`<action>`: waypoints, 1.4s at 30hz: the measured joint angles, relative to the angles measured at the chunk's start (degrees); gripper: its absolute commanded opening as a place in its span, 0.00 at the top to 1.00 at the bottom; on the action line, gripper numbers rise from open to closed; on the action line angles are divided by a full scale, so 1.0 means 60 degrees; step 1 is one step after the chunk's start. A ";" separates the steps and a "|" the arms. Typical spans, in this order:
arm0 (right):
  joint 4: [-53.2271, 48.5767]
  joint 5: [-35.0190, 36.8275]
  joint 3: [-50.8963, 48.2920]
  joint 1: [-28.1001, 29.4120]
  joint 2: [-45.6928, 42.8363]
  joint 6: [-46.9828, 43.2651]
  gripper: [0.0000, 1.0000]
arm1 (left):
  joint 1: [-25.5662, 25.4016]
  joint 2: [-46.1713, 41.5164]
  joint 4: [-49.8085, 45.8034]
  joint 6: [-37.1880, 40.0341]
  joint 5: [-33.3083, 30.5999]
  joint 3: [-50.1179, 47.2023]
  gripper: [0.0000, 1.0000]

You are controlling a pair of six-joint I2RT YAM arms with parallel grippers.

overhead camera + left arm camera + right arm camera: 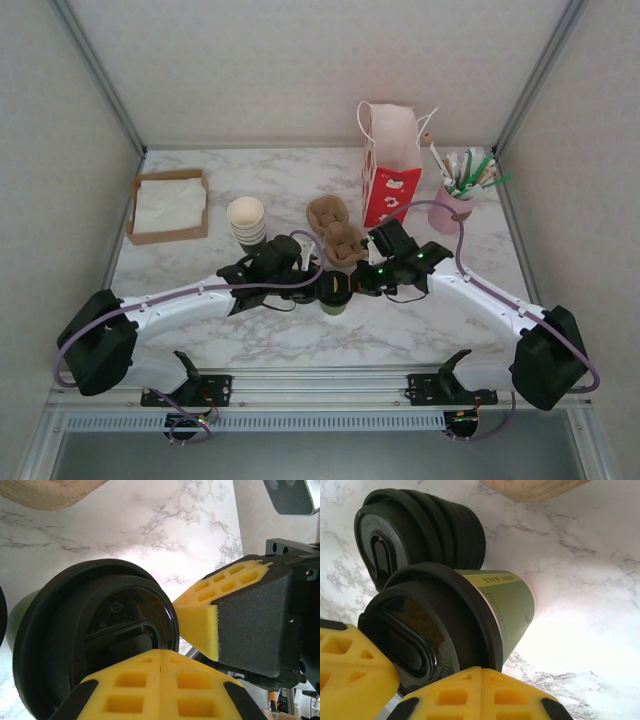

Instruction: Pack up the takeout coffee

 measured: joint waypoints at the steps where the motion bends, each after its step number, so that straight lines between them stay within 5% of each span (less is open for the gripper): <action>1: -0.0018 0.0102 0.0044 0.0055 0.0033 0.0004 1.00 | 0.0000 -0.0015 0.0004 -0.0018 0.0000 -0.0015 0.94; 12: -0.0911 0.0918 0.0922 0.0390 0.0430 -0.0240 1.00 | 0.0007 -0.0080 -0.0015 -0.0062 0.0004 -0.0033 0.91; 25: -0.1767 0.1315 0.1741 0.0390 0.0648 -0.0674 1.00 | 0.0007 -0.0164 -0.0481 -0.0084 -0.0033 0.0466 0.58; 34: -0.1246 0.0488 0.0452 0.0656 -0.0911 -0.0149 0.79 | 0.0393 -0.0947 -0.1271 0.0098 -0.0146 0.0703 0.50; 42: -0.0506 0.0248 0.0273 0.1588 -0.0565 0.0178 0.71 | 0.0936 -0.1330 -0.1745 0.0200 -0.0153 0.0648 0.48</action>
